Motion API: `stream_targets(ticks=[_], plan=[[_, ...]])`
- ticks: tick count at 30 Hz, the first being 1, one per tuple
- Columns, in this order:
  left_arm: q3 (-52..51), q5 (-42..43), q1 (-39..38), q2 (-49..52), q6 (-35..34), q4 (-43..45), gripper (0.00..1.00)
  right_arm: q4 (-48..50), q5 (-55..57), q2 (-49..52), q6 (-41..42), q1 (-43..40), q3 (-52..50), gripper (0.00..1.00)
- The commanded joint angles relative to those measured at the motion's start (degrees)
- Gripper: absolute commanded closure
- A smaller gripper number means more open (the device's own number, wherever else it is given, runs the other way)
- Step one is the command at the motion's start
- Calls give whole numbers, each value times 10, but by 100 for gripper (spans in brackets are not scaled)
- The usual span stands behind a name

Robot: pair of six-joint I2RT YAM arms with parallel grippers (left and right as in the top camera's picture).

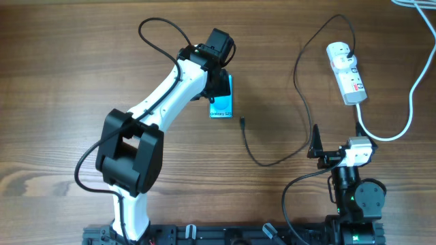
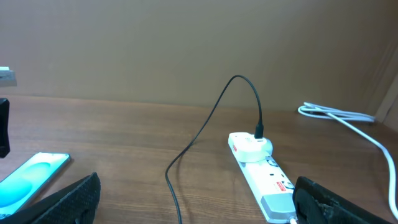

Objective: Plug charger to phone and switch on socket

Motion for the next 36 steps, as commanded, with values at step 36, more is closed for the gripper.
stream_targets(ticks=[36], plan=[[-34,-26,-29,65,-4,138,1,2,1,-1,-10,2,-1,0]])
